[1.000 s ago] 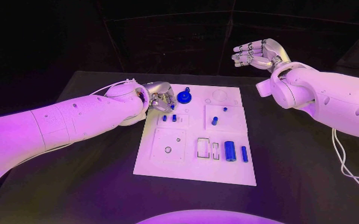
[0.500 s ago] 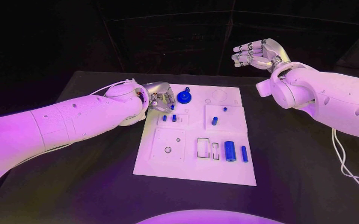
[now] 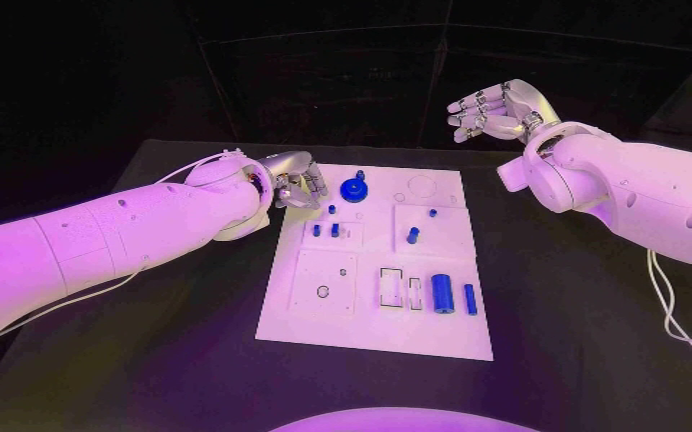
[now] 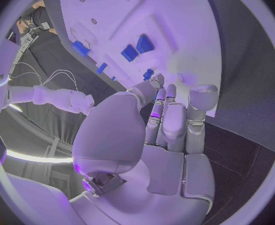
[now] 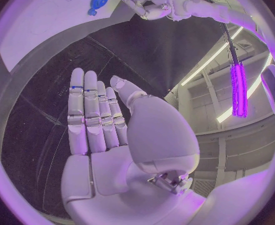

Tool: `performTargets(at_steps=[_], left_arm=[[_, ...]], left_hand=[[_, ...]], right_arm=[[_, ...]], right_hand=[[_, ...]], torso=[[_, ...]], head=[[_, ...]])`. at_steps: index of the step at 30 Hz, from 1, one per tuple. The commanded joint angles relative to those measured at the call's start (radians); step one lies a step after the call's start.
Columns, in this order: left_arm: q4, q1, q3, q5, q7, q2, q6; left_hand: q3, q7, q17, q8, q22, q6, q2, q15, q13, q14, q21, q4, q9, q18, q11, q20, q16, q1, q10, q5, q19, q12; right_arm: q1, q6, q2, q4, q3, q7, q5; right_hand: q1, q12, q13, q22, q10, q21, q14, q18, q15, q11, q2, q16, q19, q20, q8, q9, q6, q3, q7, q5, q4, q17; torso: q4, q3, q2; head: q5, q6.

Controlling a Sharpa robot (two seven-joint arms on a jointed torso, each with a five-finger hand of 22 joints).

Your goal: Assemble the parts on the task board

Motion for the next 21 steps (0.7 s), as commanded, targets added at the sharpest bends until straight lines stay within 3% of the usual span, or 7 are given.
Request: performTargets(at_steps=[1,5,8,9,11,16,21], left_arm=[[0.006,0.005,0.005,0.268,0.068,-0.024,-0.108],[0.020,0.008,0.009,0.518,0.169,-0.057,-0.156],[0.045,0.009,0.009,0.750,0.315,-0.082,-0.159],[0.055,0.009,0.009,0.813,0.358,-0.088,-0.152],[0.075,0.009,0.008,0.919,0.432,-0.099,-0.133],[0.114,0.007,0.006,1.073,0.537,-0.114,-0.083],[0.136,0.006,0.006,1.124,0.579,-0.120,-0.062]], left_hand=[[0.009,0.002,-0.015,0.004,-0.022,0.015,0.009,0.004,0.001,-0.006,-0.023,-0.001,0.002,0.005,0.004,0.001,-0.011,-0.005,0.001,-0.001,-0.012,-0.003],[0.018,0.003,-0.081,0.011,-0.092,0.037,0.013,0.005,0.003,-0.028,-0.094,-0.001,0.004,0.020,0.004,0.004,-0.047,-0.011,0.009,-0.001,-0.049,0.001],[0.022,0.000,-0.129,0.013,-0.141,0.046,0.019,0.003,0.006,-0.049,-0.147,0.001,0.003,0.031,0.000,0.004,-0.075,-0.015,0.025,-0.001,-0.080,0.014],[0.021,0.000,-0.194,0.012,-0.195,0.044,0.020,0.004,0.005,-0.079,-0.204,0.001,0.002,0.041,0.001,0.004,-0.114,-0.017,0.017,0.000,-0.114,0.014],[0.017,0.001,-0.299,0.012,-0.213,0.043,0.022,0.007,0.005,-0.131,-0.234,0.000,0.001,0.042,0.004,0.007,-0.178,-0.020,0.006,-0.001,-0.146,0.017],[-0.002,0.000,-0.379,0.012,-0.223,0.043,0.024,0.010,0.006,-0.174,-0.256,0.008,0.001,0.043,0.004,0.011,-0.227,-0.034,0.003,-0.001,-0.169,0.029],[-0.013,0.000,-0.405,0.013,-0.228,0.043,0.027,0.010,0.007,-0.189,-0.265,0.012,0.001,0.043,0.004,0.012,-0.242,-0.039,0.004,-0.001,-0.177,0.037]], right_arm=[[0.002,0.075,-0.014,0.014,0.000,-0.059,-0.253],[0.001,0.112,-0.036,0.040,0.000,-0.108,-0.422],[-0.002,0.134,-0.057,0.072,0.000,-0.162,-0.563],[-0.004,0.137,-0.062,0.083,0.000,-0.180,-0.602],[-0.008,0.144,-0.071,0.106,0.000,-0.214,-0.674],[-0.024,0.153,-0.076,0.149,-0.001,-0.280,-0.805],[-0.038,0.170,-0.069,0.167,-0.001,-0.318,-0.876]], right_hand=[[0.011,0.007,0.001,0.024,0.038,0.049,0.082,0.005,-0.027,-0.021,-0.001,0.037,0.065,-0.032,0.007,0.001,0.030,0.000,-0.018,-0.003,-0.012,0.023],[0.003,0.002,0.001,0.066,0.084,0.124,0.150,0.004,-0.056,-0.048,-0.006,0.132,0.144,-0.066,0.004,-0.004,0.064,0.007,-0.037,-0.004,-0.023,0.080],[-0.017,-0.018,0.002,0.100,0.097,0.178,0.149,-0.001,-0.065,-0.054,-0.016,0.267,0.170,-0.077,-0.012,-0.011,0.074,0.021,-0.042,-0.005,-0.028,0.156],[-0.023,-0.024,0.002,0.109,0.096,0.194,0.147,-0.002,-0.066,-0.056,-0.019,0.301,0.176,-0.078,-0.016,-0.012,0.076,0.026,-0.042,-0.007,-0.029,0.175],[-0.035,-0.037,0.002,0.126,0.086,0.219,0.145,-0.004,-0.065,-0.052,-0.025,0.353,0.184,-0.080,-0.026,-0.014,0.074,0.035,-0.041,-0.012,-0.028,0.206],[-0.057,-0.067,-0.002,0.156,0.051,0.263,0.145,-0.007,-0.061,-0.042,-0.037,0.433,0.189,-0.079,-0.043,-0.014,0.068,0.052,-0.038,-0.019,-0.024,0.253],[-0.066,-0.075,-0.004,0.178,0.020,0.295,0.142,-0.012,-0.056,-0.034,-0.049,0.483,0.189,-0.076,-0.056,-0.015,0.055,0.065,-0.034,-0.024,-0.024,0.283]], torso=[[-0.0007,0.0019,-0.001],[-0.0006,0.0007,0.000],[-0.0004,-0.0009,0.001],[-0.0011,-0.0002,0.001],[-0.0015,0.0002,0.001],[-0.0019,-0.0003,0.000],[-0.0017,0.0001,0.001]], head=[[-0.001,0.003],[-0.012,0.014],[-0.023,0.020],[-0.032,0.023],[-0.038,0.024],[-0.068,0.030],[-0.076,0.032]])
